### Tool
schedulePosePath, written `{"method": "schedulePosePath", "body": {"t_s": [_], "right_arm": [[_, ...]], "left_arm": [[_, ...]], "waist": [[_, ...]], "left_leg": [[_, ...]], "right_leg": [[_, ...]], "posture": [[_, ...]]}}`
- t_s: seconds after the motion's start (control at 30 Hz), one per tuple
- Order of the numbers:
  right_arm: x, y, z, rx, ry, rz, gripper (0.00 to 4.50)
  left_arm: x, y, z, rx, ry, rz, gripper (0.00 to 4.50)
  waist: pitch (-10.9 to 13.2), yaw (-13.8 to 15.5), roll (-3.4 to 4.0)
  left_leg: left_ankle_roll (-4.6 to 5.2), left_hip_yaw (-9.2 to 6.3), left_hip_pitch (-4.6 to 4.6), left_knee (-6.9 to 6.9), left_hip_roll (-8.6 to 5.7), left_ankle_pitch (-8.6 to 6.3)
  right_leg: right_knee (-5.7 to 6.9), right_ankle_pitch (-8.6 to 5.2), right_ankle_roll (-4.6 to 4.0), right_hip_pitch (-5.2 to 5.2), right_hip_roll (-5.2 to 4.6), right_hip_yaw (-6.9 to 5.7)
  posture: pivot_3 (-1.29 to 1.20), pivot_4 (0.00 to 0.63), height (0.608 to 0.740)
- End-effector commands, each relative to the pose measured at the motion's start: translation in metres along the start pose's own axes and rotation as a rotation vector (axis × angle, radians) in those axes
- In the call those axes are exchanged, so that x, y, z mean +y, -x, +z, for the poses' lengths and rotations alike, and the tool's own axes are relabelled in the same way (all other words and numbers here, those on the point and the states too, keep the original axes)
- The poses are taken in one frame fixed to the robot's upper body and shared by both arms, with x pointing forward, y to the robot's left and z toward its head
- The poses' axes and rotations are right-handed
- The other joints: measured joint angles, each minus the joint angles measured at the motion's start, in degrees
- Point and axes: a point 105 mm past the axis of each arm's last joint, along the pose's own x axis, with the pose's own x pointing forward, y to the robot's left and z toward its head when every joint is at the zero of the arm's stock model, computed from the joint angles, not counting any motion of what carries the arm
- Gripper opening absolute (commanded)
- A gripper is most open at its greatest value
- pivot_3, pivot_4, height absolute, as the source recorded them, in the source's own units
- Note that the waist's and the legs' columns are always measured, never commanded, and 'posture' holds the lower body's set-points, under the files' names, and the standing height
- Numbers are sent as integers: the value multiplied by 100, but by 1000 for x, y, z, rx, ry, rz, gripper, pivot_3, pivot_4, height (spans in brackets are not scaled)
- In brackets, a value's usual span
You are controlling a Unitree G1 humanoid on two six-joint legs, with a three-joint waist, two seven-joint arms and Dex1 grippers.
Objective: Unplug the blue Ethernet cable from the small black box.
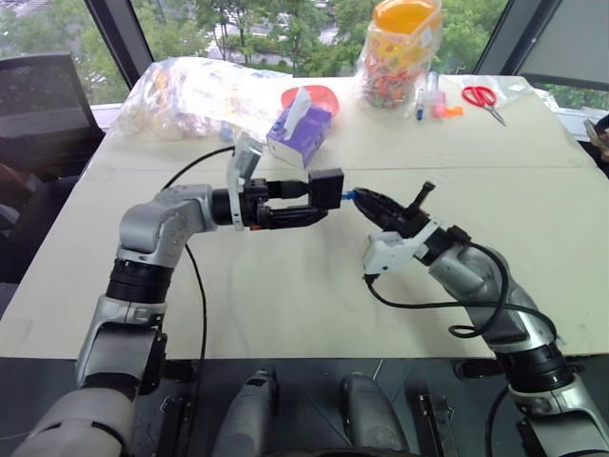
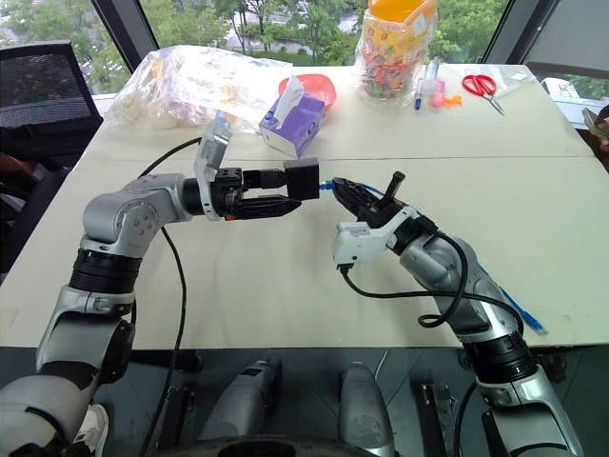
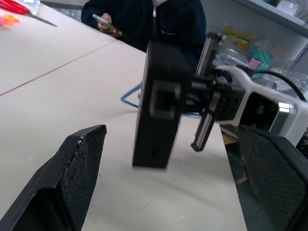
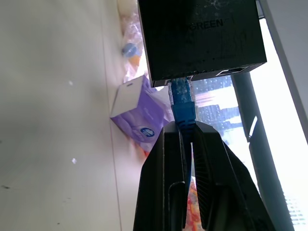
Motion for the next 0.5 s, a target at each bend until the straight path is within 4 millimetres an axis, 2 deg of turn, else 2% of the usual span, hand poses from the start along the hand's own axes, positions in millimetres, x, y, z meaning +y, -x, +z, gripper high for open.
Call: {"method": "schedulePosePath", "body": {"t_s": [0.03,0.13,0.17,0.27,0.47,0.5], "right_arm": [[-13,1,9,-43,19,-41,18],[-14,1,10,-49,18,-36,18],[-14,0,11,-51,17,-35,0],[-16,0,11,-54,17,-34,0],[-20,0,13,-64,17,-36,0],[-21,0,14,-65,17,-37,0]], "left_arm": [[-3,1,14,-35,-51,-13,4500],[-3,0,14,-41,-51,-19,4500],[-3,0,14,-42,-50,-20,4237],[-3,-1,11,-39,-51,-26,3234],[-1,-2,4,2,-74,-28,643],[0,-2,4,4,-75,-29,471]], "waist": [[0,0,0],[0,-4,0],[0,-2,0],[0,0,0],[0,-9,0],[0,-3,0]], "left_leg": [[0,0,0,0,0,0],[0,-1,0,0,0,0],[0,-1,0,0,0,0],[0,-1,0,0,0,0],[0,-1,1,0,0,0],[0,-1,1,0,0,0]], "right_leg": [[0,0,0,0,0,0],[0,0,0,0,0,0],[0,0,0,0,0,0],[0,0,0,0,0,0],[0,0,0,1,0,0],[0,0,0,0,1,0]], "posture": [[0,150,728],[0,150,728],[0,150,728],[0,150,728],[0,150,728],[0,150,728]]}}
